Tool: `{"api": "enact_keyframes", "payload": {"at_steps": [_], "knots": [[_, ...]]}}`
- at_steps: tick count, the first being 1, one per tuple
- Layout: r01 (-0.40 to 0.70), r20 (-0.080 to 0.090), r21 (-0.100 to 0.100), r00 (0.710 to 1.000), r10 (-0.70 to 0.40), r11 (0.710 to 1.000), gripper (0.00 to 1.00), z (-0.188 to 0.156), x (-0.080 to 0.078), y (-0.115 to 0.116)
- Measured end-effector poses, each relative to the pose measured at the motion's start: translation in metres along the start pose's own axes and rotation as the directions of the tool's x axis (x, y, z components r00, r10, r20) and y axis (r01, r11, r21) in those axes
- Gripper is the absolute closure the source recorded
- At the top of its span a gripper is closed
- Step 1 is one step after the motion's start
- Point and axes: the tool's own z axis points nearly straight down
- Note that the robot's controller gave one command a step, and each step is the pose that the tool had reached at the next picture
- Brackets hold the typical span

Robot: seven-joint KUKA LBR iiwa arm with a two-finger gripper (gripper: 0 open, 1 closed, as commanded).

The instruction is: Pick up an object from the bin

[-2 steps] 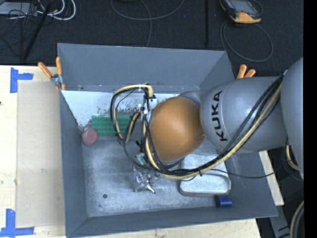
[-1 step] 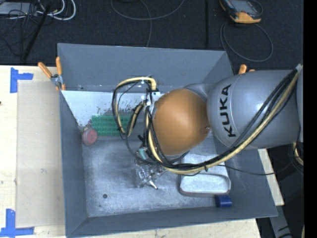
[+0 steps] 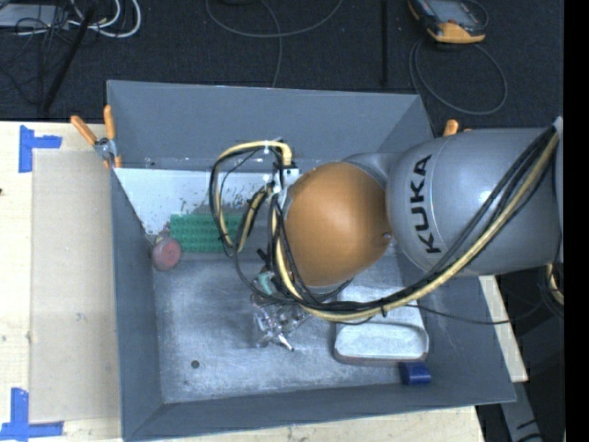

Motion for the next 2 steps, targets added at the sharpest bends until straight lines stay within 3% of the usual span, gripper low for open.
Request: {"api": "enact_keyframes", "payload": {"at_steps": [1, 2], "knots": [[-0.008, -0.001, 0.001, 1.000, 0.008, 1.000, 1.00, -0.017, -0.001, 0.000], [-0.014, 0.000, 0.005, 1.000, 0.014, 1.000, 1.00, -0.075, -0.002, -0.001]]}}
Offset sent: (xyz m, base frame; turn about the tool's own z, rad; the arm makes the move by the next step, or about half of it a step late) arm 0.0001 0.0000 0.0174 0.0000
